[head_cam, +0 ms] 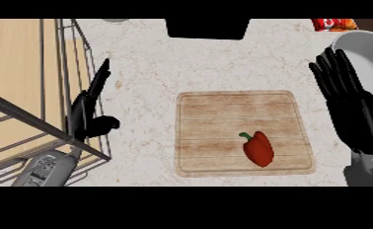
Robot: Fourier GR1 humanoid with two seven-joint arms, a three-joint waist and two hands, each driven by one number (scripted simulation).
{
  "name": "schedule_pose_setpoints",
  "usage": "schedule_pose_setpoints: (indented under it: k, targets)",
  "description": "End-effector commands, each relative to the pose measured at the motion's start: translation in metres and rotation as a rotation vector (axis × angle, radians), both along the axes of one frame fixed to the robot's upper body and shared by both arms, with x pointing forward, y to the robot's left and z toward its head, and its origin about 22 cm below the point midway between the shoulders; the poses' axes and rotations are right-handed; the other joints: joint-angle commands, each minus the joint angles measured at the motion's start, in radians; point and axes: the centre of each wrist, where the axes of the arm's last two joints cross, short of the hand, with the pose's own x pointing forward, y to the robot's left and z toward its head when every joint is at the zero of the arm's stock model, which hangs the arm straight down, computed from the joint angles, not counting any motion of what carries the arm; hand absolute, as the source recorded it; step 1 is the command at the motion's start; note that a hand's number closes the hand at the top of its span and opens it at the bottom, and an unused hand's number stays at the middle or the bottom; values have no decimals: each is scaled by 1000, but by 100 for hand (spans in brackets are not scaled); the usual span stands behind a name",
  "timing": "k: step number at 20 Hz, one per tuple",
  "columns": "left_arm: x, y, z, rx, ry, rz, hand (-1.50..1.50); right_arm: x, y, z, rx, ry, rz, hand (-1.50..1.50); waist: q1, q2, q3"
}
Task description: Pick the bell pepper from the cutting board and place it in the pot
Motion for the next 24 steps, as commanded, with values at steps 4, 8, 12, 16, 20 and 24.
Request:
schedule_pose_setpoints:
  k: [4, 8, 12, 16, 20, 24]
  targets:
    - [-34, 8, -13, -231, -9, 157, 0, -5, -17, 67, -101, -536, 183, 150, -64, -21, 5]
    - [-42, 7, -17, -378, 19, 203, 0, -12, -87, 72, -436, -487, -296, -150, -103, -10, 2]
    - [-49, -5, -20, -415, 20, 165, 0, -45, -57, -4, -318, -654, -110, -150, -75, -12, 6]
    - [-48, 5, -6, -404, 4, 160, 0, -75, -66, -18, -314, -778, -75, -150, -71, -15, 5]
    - [-40, -5, -8, -387, 12, 160, 0, -100, -56, -12, -434, -748, -46, -150, -70, -13, 2]
    - [-50, 2, -15, -398, 19, 156, 0, -112, -66, 7, -751, -606, 18, -150, -68, -14, 0]
